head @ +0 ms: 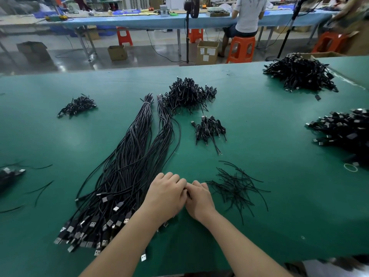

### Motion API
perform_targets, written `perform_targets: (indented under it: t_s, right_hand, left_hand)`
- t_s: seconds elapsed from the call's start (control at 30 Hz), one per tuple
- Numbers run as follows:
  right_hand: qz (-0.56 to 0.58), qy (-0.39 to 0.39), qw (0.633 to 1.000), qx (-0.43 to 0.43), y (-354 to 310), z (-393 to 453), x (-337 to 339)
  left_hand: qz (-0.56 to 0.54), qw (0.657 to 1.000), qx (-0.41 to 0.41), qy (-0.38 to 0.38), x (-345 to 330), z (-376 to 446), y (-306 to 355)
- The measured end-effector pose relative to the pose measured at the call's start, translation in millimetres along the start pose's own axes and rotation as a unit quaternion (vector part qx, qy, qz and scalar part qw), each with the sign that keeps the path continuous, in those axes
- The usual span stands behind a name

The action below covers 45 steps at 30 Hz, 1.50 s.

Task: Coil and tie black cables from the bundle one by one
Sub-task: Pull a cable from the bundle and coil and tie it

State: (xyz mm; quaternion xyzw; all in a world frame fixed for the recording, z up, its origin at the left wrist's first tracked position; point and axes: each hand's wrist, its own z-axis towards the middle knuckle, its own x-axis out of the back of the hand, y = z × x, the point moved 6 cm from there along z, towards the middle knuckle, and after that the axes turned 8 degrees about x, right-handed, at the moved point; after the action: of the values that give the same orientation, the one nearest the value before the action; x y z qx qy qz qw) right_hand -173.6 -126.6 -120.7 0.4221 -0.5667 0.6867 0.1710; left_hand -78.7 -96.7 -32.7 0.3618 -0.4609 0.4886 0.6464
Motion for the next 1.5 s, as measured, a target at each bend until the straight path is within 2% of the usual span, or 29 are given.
perform_targets:
  t_s: [0.13, 0.23, 0.33, 0.5, 0.73, 0.87, 0.93, 1.03, 1.13, 1.27, 1.33, 1.5]
  right_hand:
    - [-0.006, -0.005, 1.0, 0.0, -2, 0, 0]
    - [-0.002, 0.001, 1.0, 0.007, -5, -1, 0]
    - [-0.004, 0.012, 1.0, 0.023, -7, -4, 2]
    - [-0.002, 0.008, 1.0, 0.026, -9, -6, 4]
    - [0.022, -0.009, 0.999, 0.028, -13, -9, 8]
    - [0.103, -0.031, 0.994, -0.025, -10, -8, 9]
    - [0.173, -0.051, 0.983, -0.035, -10, -6, 15]
    - [0.344, -0.064, 0.934, -0.069, -13, -7, 31]
    - [0.423, -0.064, 0.901, -0.075, -14, -8, 48]
    - [0.546, -0.068, 0.83, -0.09, -24, -8, 55]
    - [0.572, -0.075, 0.812, -0.088, -30, -8, 57]
    - [0.534, -0.082, 0.839, -0.055, -41, -10, 70]
  left_hand:
    - [-0.034, 0.995, 0.085, -0.05, -8, -1, -6]
    - [-0.038, 0.978, 0.178, -0.1, -15, 5, -14]
    - [-0.032, 0.962, 0.228, -0.147, -22, 9, -16]
    - [-0.025, 0.953, 0.256, -0.161, -20, 12, -11]
    - [0.005, 0.959, 0.233, -0.164, -20, 11, 3]
    - [-0.031, 0.962, 0.231, -0.139, -20, 12, -5]
    - [-0.043, 0.972, 0.2, -0.116, -15, 11, -6]
    - [-0.072, 0.989, 0.122, -0.045, -2, 10, -7]
    - [-0.122, 0.989, 0.048, 0.062, 18, 7, -5]
    - [-0.172, 0.976, 0.04, 0.127, 37, 4, -8]
    - [-0.196, 0.97, 0.037, 0.138, 46, 3, -7]
    - [-0.221, 0.964, 0.032, 0.142, 64, -1, -6]
